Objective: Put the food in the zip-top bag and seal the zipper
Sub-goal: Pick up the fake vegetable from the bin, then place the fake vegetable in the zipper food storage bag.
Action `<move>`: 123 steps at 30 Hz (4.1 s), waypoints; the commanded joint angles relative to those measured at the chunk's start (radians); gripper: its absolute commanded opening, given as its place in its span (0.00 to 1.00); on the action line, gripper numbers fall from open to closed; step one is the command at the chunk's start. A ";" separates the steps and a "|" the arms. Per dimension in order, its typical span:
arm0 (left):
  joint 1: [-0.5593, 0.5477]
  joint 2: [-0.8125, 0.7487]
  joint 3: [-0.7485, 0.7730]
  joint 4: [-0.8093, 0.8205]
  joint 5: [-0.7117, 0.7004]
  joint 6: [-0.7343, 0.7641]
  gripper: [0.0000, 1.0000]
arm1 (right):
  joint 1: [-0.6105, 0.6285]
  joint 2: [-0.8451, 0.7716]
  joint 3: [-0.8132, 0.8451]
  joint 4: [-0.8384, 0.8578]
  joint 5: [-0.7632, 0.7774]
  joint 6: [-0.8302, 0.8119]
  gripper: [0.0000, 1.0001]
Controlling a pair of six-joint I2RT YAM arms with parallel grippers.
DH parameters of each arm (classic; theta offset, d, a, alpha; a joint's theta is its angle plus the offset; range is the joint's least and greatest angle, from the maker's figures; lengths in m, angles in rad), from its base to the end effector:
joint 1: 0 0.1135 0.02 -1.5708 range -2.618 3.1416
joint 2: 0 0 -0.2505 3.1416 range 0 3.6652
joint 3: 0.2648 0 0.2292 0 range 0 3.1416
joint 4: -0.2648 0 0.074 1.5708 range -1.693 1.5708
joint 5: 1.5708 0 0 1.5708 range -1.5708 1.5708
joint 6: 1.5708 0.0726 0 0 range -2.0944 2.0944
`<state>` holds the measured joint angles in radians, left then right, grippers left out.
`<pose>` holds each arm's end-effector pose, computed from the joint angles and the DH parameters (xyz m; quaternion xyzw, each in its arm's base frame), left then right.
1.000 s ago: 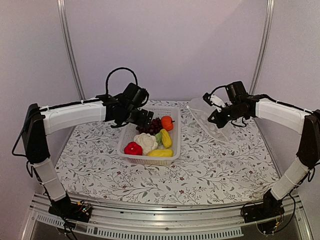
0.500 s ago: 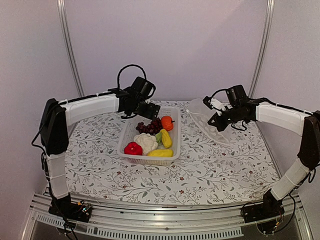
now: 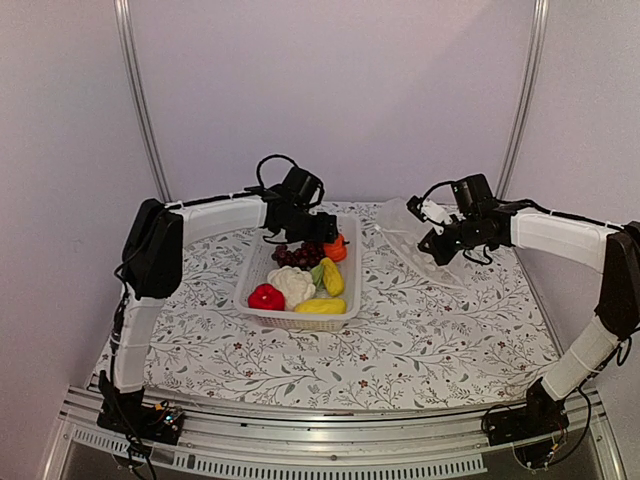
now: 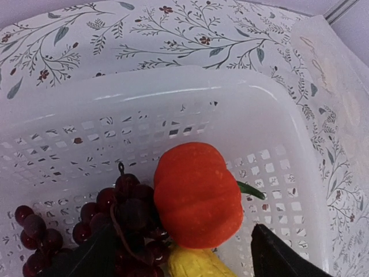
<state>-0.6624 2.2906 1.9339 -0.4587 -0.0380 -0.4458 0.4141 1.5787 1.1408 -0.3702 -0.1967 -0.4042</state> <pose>0.4069 -0.3138 0.1741 0.0935 0.9247 -0.1790 0.3228 0.3129 0.1530 0.2195 -0.4010 0.8329 0.0930 0.3699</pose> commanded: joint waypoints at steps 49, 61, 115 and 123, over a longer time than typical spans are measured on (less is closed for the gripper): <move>-0.008 0.244 0.300 -0.166 0.097 -0.054 0.52 | 0.002 0.010 -0.024 0.025 0.034 -0.013 0.00; -0.013 0.051 0.106 -0.059 0.102 -0.054 0.23 | 0.002 0.024 -0.024 0.025 0.037 -0.012 0.00; -0.433 -0.256 -0.538 1.117 0.128 -0.275 0.11 | 0.032 -0.036 0.329 -0.478 -0.158 0.140 0.00; -0.376 -0.243 -0.588 1.106 0.048 -0.448 0.05 | 0.032 -0.073 0.294 -0.446 -0.114 0.142 0.00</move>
<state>-1.0767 2.0312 1.3678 0.6235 0.0639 -0.7979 0.4442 1.5532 1.4525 -0.8291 -0.3244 -0.2760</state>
